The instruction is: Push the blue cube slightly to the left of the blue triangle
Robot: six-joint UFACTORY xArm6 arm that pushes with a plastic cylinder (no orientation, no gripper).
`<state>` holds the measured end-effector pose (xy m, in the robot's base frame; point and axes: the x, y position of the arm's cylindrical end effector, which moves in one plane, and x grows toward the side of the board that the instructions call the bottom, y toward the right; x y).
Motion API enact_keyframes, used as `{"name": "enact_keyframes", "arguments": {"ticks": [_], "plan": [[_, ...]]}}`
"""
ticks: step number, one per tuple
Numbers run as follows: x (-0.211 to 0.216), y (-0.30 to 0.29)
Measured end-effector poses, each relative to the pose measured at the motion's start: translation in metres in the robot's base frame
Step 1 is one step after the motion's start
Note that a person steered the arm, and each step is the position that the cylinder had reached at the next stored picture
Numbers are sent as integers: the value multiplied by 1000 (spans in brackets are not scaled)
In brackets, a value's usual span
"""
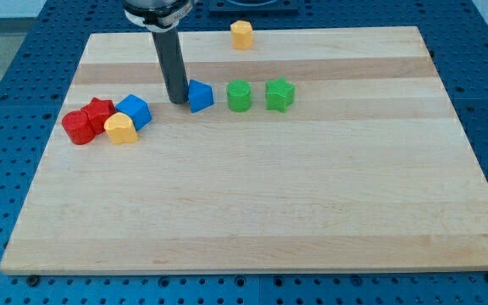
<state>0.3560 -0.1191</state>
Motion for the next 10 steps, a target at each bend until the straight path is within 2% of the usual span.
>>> {"name": "enact_keyframes", "arguments": {"ticks": [2,4,5,6,8,10], "plan": [[49,-33],[76,-24],[106,-34],[134,-67],[126,-158],[66,-183]]}}
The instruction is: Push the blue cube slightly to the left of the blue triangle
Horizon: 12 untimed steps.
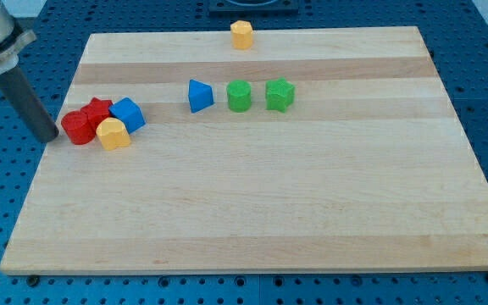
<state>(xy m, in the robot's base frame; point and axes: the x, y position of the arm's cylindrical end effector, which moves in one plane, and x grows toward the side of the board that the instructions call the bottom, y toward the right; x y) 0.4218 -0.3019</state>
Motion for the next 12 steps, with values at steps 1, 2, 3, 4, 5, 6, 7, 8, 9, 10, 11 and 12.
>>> {"name": "enact_keyframes", "arguments": {"ticks": [1,2,3,4,5,6,7,8,9,10,11,12], "plan": [[-3,7],[8,8],[12,11],[8,27],[6,44],[6,52],[6,65],[14,66],[31,76],[41,115],[32,145],[13,157]]}}
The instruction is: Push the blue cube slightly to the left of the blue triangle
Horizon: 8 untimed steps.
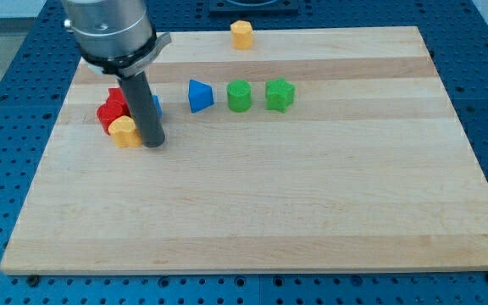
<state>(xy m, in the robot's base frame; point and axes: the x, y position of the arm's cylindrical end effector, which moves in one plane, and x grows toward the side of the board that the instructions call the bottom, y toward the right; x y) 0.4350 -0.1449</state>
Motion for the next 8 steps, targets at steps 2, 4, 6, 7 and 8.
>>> {"name": "enact_keyframes", "arguments": {"ticks": [2,4,6,7,8], "plan": [[-8,-25],[-36,-25],[-48,-25],[-48,-25],[-33,-22]]}}
